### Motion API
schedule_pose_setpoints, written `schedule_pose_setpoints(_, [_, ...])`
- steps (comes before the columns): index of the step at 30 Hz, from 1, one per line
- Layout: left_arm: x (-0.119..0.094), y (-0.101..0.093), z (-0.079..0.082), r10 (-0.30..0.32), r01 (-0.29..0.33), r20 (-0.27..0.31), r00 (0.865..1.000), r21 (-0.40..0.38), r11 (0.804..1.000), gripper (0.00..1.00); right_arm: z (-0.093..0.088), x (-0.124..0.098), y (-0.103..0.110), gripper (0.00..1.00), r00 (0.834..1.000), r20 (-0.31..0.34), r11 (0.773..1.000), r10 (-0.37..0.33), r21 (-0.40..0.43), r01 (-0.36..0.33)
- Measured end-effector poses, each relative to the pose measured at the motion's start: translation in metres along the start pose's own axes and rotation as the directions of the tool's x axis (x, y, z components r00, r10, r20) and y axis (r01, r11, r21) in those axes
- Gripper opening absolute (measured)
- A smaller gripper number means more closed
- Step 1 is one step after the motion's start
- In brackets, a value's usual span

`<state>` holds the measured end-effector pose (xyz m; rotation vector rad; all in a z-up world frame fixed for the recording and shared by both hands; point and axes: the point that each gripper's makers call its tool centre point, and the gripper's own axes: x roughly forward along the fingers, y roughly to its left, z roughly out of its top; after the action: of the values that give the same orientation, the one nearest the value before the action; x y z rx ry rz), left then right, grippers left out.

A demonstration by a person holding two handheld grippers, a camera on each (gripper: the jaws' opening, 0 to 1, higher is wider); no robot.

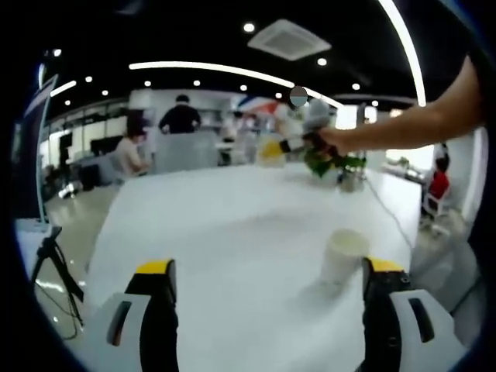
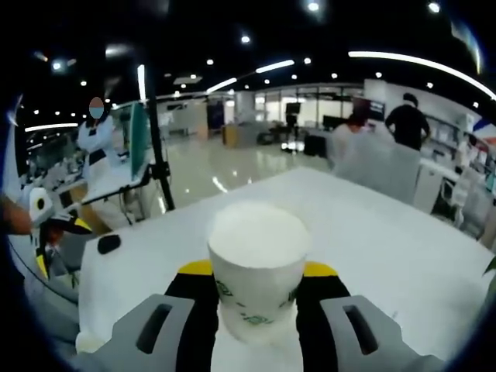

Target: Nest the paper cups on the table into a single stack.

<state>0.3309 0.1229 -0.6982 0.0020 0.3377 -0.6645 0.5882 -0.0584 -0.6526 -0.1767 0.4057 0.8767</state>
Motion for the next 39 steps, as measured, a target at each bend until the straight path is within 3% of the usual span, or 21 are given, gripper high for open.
schedule_pose_setpoints(6, [-0.002,-0.002,0.007,-0.006,0.006,0.005,1.000,0.008,1.000,0.98,-0.001,-0.011,0.018,0.35,1.000,-0.009,1.000,0.021,0.003,-0.021])
schedule_pose_setpoints(18, [-0.002,-0.011,0.006,-0.038,0.037,-0.036,0.999,-0.007,0.999,0.98,-0.006,-0.032,0.039,0.35,1.000,-0.019,1.000,0.025,0.001,-0.025])
schedule_pose_setpoints(28, [-0.001,-0.011,0.028,-0.048,0.048,0.001,0.999,0.003,0.999,0.98,-0.015,-0.045,0.060,0.35,0.997,-0.038,0.998,0.066,-0.016,-0.066])
schedule_pose_setpoints(39, [0.002,-0.011,0.038,-0.050,0.050,0.011,0.999,-0.004,0.999,0.97,-0.015,-0.056,0.078,0.35,0.995,-0.038,0.995,0.096,-0.031,-0.097])
